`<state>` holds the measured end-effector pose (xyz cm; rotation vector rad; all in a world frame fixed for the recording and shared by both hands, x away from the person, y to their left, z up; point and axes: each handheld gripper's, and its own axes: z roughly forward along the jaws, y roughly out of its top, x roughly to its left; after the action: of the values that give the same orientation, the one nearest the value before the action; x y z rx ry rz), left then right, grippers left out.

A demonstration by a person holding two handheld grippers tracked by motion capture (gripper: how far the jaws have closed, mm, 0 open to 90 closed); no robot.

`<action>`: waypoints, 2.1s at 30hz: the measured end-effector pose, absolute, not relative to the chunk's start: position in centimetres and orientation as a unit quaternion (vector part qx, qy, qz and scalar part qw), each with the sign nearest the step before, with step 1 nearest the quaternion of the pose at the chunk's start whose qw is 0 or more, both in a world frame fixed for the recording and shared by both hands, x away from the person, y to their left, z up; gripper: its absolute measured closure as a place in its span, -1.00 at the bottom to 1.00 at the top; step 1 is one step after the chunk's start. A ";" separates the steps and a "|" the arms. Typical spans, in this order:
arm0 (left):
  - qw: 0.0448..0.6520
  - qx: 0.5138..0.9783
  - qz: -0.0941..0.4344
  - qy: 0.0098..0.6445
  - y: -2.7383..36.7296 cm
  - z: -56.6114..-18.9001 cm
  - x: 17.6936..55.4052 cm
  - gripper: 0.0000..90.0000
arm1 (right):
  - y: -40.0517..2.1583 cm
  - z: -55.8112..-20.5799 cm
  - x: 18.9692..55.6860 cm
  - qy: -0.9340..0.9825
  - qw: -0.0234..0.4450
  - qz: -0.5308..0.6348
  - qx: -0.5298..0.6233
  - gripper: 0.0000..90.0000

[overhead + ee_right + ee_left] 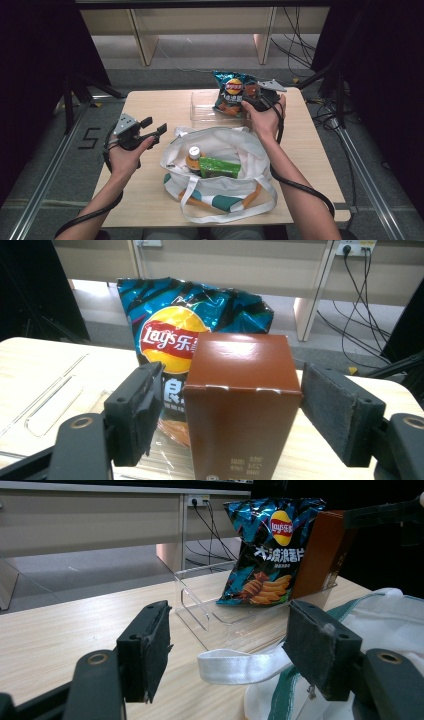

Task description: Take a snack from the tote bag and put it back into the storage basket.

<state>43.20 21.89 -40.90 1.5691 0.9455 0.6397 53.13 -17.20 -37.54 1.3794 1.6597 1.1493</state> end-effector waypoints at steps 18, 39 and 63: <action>0.565 0.669 0.270 0.401 21.7 -40.9 43.2 -0.25 | -17.8 -36.6 50.8 0.648 0.309 0.463 0.519 -0.29; 0.560 0.673 0.273 0.399 21.6 -41.0 43.1 -0.25 | -19.0 -36.3 47.7 0.682 0.275 0.506 0.451 0.23; 0.561 0.673 0.270 0.399 21.7 -41.2 43.1 -0.25 | -19.4 -37.4 43.3 0.728 0.190 0.537 0.381 0.48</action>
<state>43.09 21.67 -41.23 1.5863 0.9399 0.6355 43.32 -19.43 -37.43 1.0724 2.0472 1.5090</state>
